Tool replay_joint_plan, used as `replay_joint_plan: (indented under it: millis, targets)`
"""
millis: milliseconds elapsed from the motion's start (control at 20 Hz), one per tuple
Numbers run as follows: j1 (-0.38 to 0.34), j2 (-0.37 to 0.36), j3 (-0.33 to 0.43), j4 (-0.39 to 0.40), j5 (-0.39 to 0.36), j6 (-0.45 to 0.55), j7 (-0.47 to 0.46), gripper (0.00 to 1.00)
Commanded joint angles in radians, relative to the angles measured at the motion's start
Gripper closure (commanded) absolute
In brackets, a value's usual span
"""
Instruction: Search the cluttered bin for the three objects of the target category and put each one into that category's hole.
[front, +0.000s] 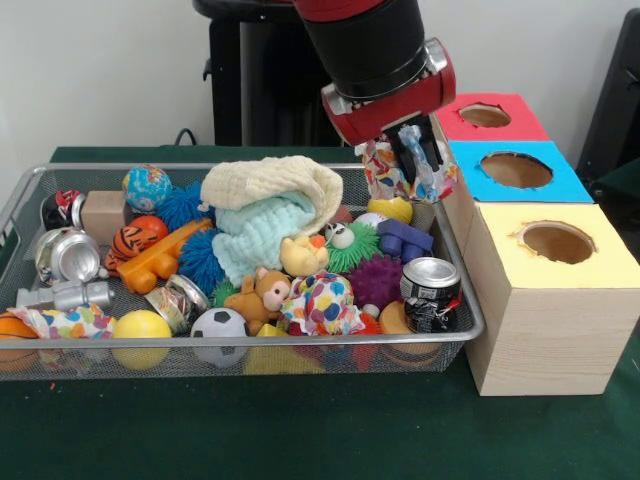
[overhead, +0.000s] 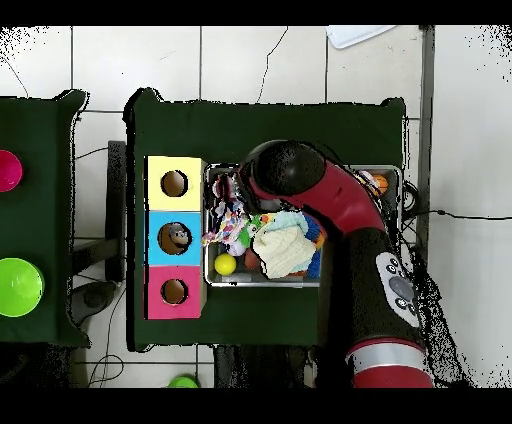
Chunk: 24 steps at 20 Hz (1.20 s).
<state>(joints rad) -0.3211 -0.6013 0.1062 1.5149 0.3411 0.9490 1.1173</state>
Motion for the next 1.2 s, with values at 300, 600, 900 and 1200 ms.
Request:
replay_joint_plan:
  millis: [300, 600, 900, 1200]
  targets:
    - [0.026, 0.073, -0.017, 0.123, 0.016, -0.118, 0.282, 1.0]
    - [0.053, 0.103, -0.019, 0.104, 0.042, -0.159, 0.329, 1.0]
    - [0.1, 0.098, -0.025, 0.145, 0.079, -0.226, 0.387, 1.0]
    - [0.135, 0.071, -0.032, 0.169, 0.098, -0.215, 0.41, 1.0]
